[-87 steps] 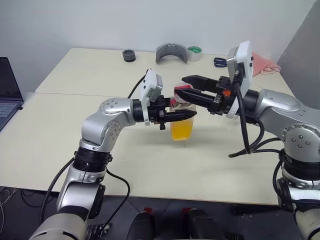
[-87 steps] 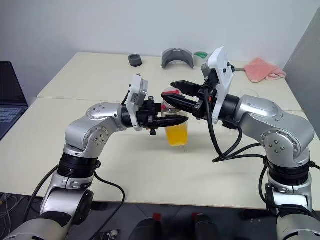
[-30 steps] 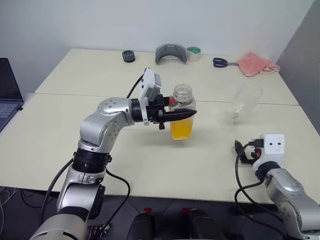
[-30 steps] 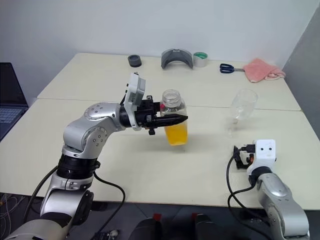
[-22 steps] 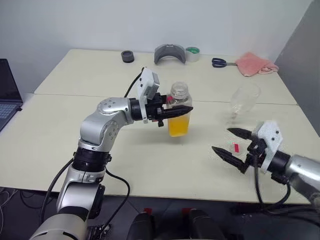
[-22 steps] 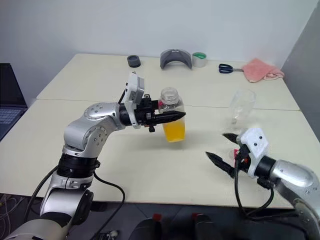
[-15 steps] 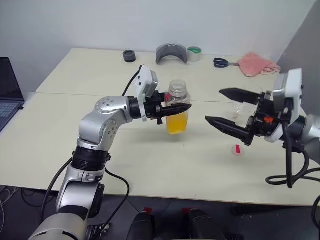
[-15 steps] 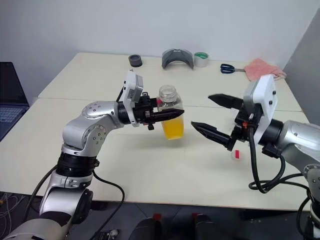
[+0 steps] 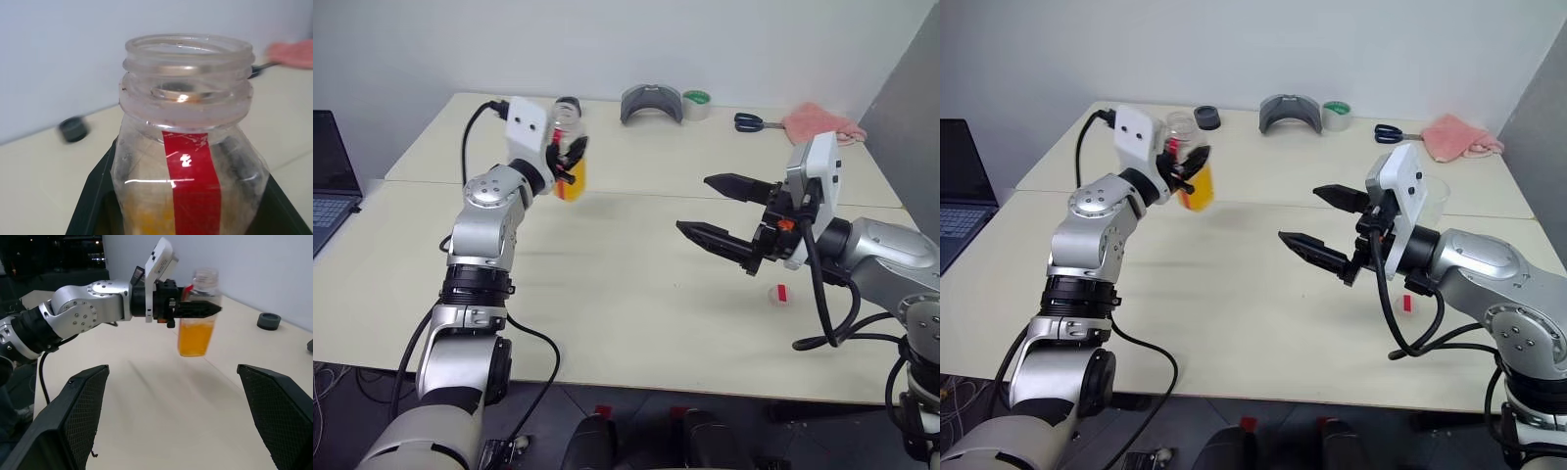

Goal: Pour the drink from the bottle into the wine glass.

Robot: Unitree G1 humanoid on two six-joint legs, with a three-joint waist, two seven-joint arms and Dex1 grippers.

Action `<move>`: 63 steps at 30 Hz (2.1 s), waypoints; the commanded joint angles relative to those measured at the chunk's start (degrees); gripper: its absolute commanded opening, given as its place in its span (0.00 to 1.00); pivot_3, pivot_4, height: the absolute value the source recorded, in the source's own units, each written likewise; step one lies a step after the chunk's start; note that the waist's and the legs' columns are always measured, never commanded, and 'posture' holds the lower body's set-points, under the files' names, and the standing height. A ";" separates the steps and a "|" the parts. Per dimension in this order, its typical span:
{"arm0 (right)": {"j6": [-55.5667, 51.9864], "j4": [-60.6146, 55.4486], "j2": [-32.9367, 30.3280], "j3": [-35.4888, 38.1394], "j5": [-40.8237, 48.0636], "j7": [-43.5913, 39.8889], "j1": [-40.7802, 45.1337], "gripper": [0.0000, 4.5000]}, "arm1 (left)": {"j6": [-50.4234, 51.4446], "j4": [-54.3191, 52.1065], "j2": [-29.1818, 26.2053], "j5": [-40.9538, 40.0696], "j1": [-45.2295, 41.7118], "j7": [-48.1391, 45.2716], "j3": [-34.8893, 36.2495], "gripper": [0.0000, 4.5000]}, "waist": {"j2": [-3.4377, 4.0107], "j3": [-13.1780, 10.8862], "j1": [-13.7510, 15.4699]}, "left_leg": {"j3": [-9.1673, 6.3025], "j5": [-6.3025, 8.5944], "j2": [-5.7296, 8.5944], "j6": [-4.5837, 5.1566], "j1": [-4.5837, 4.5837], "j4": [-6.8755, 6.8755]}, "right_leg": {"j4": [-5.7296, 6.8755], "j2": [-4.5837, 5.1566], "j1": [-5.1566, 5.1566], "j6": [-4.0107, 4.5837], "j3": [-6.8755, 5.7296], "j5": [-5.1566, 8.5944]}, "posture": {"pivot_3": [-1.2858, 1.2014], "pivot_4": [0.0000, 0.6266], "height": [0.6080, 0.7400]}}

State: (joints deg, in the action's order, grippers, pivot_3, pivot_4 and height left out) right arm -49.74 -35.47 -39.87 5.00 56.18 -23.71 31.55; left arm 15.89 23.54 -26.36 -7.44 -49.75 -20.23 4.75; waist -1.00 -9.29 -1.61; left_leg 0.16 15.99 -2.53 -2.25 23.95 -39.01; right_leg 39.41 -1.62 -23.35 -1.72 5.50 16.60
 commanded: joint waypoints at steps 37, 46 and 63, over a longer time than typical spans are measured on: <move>3.27 1.87 4.00 -1.62 -8.67 -2.76 3.83 1.00 | -11.32 7.83 5.43 -0.82 6.71 8.17 6.79 1.00 | -0.04 0.03 0.03 | 0.02 -0.01 0.14 -0.01 -0.03 -0.01 | 0.18 0.26 -0.04 0.00 -0.09 0.00 | 0.52 0.24 1.00; 2.41 -1.00 3.90 -0.39 -8.03 -0.55 0.24 1.00 | 1.11 -14.35 6.71 -2.62 20.00 10.28 7.29 1.00 | -0.05 0.05 -0.09 | 0.00 -0.01 0.12 -0.02 -0.06 -0.01 | 0.30 0.45 -0.05 0.00 -0.10 0.00 | 0.52 0.24 1.00; 0.05 -6.18 4.00 5.25 -18.36 14.59 -21.18 1.00 | 24.33 -49.44 0.87 -13.98 35.55 -2.72 0.91 1.00 | -0.22 0.15 0.05 | -0.05 -0.09 0.30 -0.06 -0.13 -0.02 | 0.41 0.43 0.03 -0.02 -0.10 0.03 | 0.52 0.24 1.00</move>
State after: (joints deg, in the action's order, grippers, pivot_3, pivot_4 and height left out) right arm -49.86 -40.10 -35.93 7.95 39.98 -11.58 10.42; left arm 39.45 -22.00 -24.68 -19.46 -13.66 -20.68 6.41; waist -1.22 -9.13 -1.55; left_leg 0.18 15.87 -2.19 -2.28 23.78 -39.03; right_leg 39.82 -1.23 -23.33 -1.76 5.47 16.64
